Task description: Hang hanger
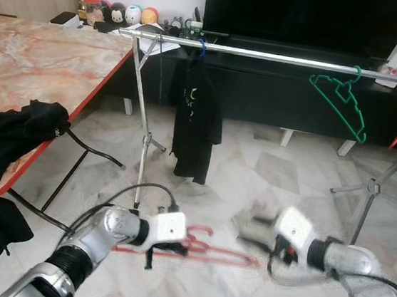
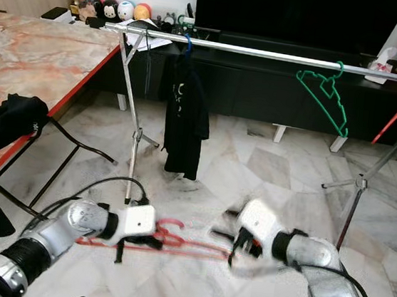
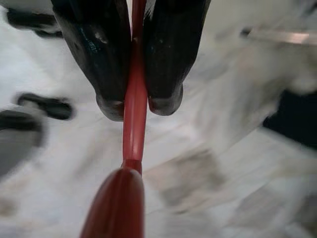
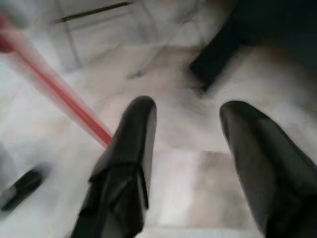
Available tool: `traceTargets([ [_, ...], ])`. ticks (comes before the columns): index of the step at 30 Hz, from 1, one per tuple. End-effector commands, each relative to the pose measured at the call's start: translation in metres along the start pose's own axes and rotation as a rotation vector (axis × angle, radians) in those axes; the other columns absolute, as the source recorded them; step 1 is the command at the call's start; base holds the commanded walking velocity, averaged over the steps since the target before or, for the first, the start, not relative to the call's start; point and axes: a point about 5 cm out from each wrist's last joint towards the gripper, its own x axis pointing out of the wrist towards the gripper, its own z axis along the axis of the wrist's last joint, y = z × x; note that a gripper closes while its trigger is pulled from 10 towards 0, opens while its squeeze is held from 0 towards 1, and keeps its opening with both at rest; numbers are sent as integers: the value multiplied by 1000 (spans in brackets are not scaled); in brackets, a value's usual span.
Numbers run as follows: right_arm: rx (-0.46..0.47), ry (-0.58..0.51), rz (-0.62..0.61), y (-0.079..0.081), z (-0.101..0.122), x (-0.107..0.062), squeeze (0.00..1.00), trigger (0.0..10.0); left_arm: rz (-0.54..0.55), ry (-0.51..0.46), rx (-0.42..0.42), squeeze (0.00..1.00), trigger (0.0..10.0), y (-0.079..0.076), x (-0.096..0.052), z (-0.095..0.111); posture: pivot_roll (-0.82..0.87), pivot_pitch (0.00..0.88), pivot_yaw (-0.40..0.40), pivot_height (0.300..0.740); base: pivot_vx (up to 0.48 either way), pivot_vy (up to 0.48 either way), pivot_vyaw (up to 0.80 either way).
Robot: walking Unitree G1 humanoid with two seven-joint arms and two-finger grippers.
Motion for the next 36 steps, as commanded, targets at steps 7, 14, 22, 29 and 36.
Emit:
traceTargets([
  [7,437,149,-620,-33,-73,-25,0,10000,412,63,-251,0,3255,18,-29,-37,-92,0,2,740,0,0,0],
  [14,686,483,-699,29,-150,-40,0,10000,770,162,-535,0,10000,14,-67,-89,-70,0,-6,740,0,0,0],
  [22,792,698,-594,102,-185,-48,0,10000,823,386,-768,0,10000,-45,-78,-143,-58,0,-8,740,0,0,0],
  [29,805,749,-471,136,-189,-43,0,10000,874,577,-1042,0,10000,-111,-74,-169,-63,0,-7,740,0,0,0],
  [36,808,770,-462,135,-196,-55,0,10000,859,621,-1199,0,10000,-145,-63,-170,-63,0,-18,740,0,0,0],
])
